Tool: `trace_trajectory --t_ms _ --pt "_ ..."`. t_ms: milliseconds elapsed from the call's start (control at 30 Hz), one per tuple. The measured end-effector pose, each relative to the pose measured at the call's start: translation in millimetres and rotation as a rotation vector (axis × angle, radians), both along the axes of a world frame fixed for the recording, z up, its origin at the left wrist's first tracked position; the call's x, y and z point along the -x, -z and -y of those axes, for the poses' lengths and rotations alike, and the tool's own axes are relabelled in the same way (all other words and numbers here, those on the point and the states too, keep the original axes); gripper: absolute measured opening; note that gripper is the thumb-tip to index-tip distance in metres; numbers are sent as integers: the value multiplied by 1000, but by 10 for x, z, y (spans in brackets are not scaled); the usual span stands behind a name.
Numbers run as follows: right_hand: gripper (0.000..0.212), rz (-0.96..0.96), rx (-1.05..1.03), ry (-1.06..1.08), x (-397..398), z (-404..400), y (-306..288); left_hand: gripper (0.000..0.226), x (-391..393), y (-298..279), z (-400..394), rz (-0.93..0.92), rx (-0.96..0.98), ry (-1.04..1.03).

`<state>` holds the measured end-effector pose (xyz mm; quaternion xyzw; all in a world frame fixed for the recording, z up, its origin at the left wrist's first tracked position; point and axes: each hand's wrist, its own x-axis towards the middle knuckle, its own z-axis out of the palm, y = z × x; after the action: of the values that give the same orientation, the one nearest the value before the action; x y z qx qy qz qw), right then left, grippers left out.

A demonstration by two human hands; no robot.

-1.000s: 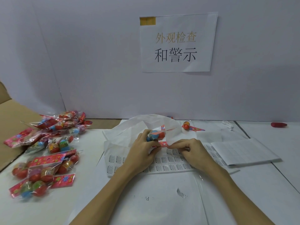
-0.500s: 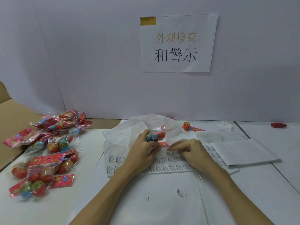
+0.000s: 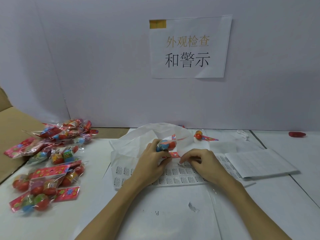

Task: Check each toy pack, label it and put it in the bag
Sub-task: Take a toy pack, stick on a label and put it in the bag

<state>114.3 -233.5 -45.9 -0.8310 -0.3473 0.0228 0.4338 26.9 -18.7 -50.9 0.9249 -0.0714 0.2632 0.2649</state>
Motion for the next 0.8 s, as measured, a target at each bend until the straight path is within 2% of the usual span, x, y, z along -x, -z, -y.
trace_trajectory --t_ms 167,567,700,800 --pt "34 -40 -87 -3 28 -4 -13 11 7 -13 16 -4 -3 -3" --pt "17 -38 -88 -21 69 -50 -20 12 -7 -10 17 -26 25 -19" --pt "17 -98 -110 -22 30 -14 -29 8 -7 -23 30 -28 46 -16" --pt "11 -191 -210 33 8 -30 -46 7 -10 -37 16 -48 65 -18"
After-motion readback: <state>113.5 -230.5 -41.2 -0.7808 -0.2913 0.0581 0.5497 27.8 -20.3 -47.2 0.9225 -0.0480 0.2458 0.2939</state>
